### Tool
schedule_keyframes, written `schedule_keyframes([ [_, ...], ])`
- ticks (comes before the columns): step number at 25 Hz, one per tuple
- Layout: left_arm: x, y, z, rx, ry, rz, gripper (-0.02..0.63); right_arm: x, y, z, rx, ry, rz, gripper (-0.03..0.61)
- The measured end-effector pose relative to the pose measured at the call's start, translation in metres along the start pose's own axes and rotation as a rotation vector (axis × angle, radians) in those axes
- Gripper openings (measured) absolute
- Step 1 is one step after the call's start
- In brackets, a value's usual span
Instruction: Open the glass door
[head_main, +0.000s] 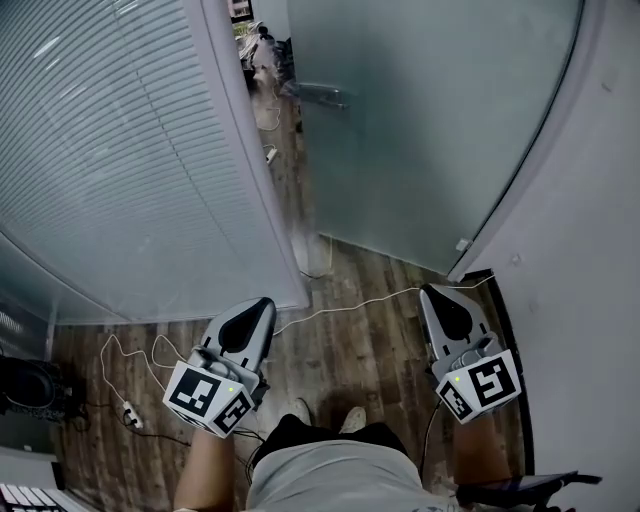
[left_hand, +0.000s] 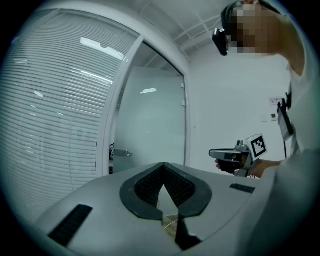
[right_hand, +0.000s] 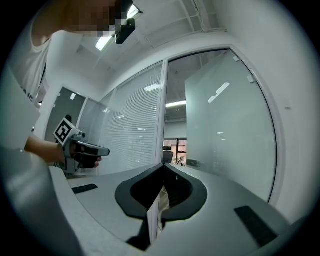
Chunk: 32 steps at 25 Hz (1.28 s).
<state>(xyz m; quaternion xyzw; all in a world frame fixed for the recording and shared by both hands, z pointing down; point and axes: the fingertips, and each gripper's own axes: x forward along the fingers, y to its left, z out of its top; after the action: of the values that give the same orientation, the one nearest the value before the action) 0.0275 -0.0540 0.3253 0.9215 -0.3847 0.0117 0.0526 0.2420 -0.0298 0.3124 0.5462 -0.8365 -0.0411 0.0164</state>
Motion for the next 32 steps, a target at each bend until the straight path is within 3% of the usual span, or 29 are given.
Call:
schedule_keyframes([
  [9,-0.03,0.007,-0.004,0.007,0.003,-0.055,0.0,-0.022,0.028,-0.007,0.047,0.013,-0.076,0.003],
  [22,-0.113,0.072,-0.006,0.032,-0.026,-0.098,0.0,-0.005,0.142,0.004,-0.016,0.05,-0.141,0.0],
  [32,-0.123,0.078,0.004,0.021,-0.068,-0.054,0.0,0.013,0.144,0.017,-0.03,0.029,-0.12,0.0],
])
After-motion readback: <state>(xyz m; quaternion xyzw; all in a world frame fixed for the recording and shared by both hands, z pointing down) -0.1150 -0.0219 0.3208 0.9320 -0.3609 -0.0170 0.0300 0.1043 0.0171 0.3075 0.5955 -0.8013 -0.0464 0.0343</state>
